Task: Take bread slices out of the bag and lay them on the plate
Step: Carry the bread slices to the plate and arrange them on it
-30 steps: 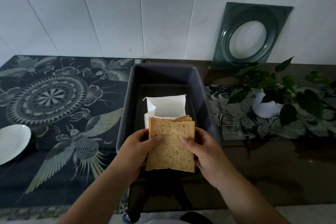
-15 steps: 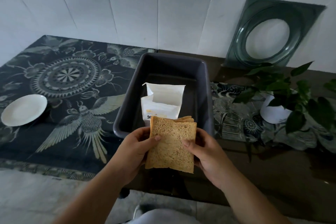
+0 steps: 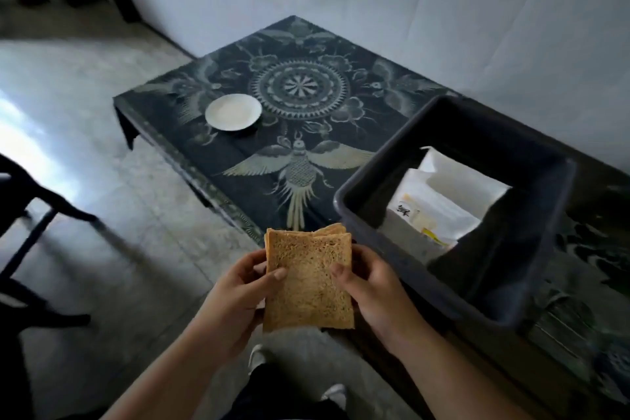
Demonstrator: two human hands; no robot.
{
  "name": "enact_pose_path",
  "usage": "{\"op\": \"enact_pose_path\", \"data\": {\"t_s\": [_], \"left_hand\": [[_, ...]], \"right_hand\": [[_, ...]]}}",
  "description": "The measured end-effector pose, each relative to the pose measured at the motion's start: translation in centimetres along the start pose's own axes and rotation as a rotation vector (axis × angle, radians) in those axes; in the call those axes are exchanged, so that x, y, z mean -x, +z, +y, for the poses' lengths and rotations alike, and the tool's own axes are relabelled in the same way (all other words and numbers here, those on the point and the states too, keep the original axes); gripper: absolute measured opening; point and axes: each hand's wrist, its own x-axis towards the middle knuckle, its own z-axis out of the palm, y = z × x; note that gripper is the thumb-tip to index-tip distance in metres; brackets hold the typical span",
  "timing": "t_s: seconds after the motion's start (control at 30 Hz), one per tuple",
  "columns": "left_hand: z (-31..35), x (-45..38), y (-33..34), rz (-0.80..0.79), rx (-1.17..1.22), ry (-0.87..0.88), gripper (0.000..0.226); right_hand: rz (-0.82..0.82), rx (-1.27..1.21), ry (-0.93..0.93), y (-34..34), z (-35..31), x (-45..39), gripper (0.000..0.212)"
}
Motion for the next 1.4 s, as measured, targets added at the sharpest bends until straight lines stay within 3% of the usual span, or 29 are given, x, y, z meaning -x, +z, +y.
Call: {"op": "enact_pose_path", "data": {"t_s": [0.2,0.37,0.53,0.7,0.93,1.17,1.4], "left_hand": [[-0.7,5.7,-7.5,0.281,0.180,0.130,0.037],[-1.5,10.9,-12.9,0.461,0.266,0.230,0.040],[-2.7,15.1,-17.8,0.561,0.325,0.263,0.040],[-2.7,17.7,-21.8,0.607,0.324,0.292,0.029],[-1.0,18.9,-26.4,0.616,0.275,0.302,0.055],[1.5,16.1,-31.3,0.624,0.354,0.273,0.043],[6.6,10.3,-36.6,0.669,0.290,0.240,0.054]], "right_hand": [[-0.338,0.162,0.045,9.2,-0.8,-2.5,0.028],[-0.571,0.232,0.095,16.7,-0.2,-2.0,0.025],[-0.700,0.245,0.174,23.0,0.9,-1.0,0.043],[-0.733,0.239,0.170,28.1,2.1,0.0,0.036],[-0.737,0.224,0.215,33.1,3.3,-0.6,0.042],[-0.720,0.235,0.224,38.1,2.8,-4.7,0.041],[-0.758,0.233,0.240,44.2,1.9,-12.9,0.039]]}}
